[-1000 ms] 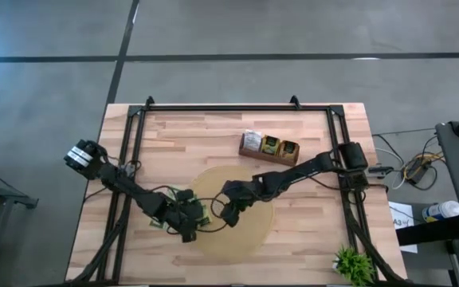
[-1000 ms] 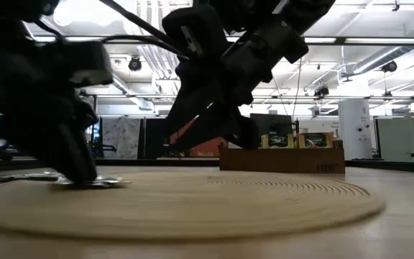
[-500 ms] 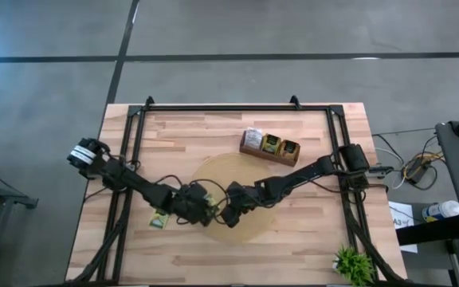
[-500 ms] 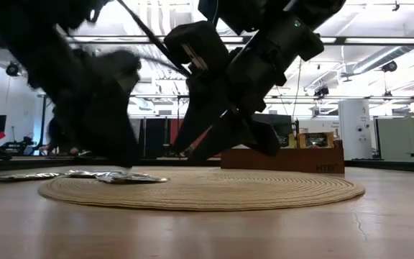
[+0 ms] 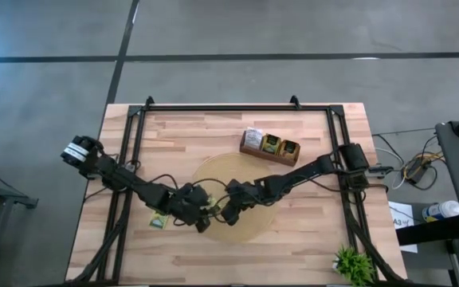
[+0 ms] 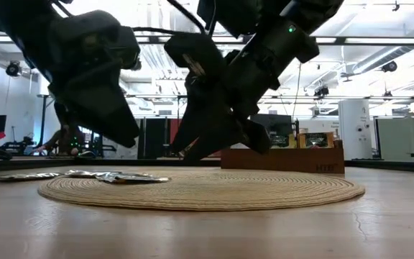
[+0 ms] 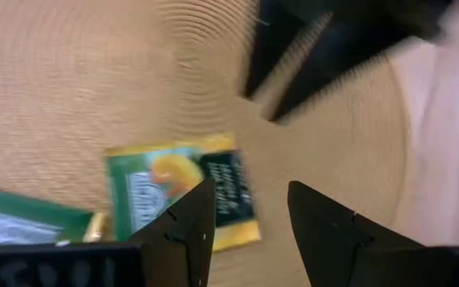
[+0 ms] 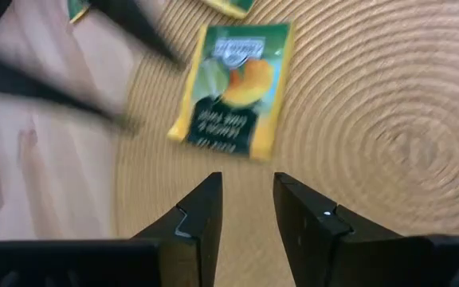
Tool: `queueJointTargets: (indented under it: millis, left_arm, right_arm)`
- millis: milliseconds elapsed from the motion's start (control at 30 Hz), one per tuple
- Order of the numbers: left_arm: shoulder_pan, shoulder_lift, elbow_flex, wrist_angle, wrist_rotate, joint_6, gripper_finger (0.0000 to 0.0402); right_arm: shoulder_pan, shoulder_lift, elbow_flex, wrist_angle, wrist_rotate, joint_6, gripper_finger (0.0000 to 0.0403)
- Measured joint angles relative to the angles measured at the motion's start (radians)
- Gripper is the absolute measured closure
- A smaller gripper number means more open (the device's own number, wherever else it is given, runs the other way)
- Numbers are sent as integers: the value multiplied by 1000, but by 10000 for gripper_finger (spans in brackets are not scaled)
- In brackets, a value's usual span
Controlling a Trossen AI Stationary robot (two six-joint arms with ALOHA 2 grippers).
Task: Pick & Place Tea
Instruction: Put the lemon tea bag into the middle section of the wooden organizer
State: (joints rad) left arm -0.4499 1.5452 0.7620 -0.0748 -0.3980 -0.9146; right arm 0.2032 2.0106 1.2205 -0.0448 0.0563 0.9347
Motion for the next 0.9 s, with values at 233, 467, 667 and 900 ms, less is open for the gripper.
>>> queueJointTargets:
  millis: [233, 467, 667, 900]
  left_arm:
    - [-7, 77, -29, 72, 44, -26, 248]
    - [-10, 115, -38, 84, 44, -58, 248]
    - [-10, 115, -47, 85, 48, -46, 248]
    - [-12, 117, -49, 83, 7, -5, 248]
  right_arm:
    - [-48, 0, 0, 6, -24, -54, 291]
    - [-89, 0, 0, 22, -89, -116, 291]
    - [-124, 0, 0, 34, -131, -127, 291]
    - [-151, 1, 0, 63, -219, -132, 291]
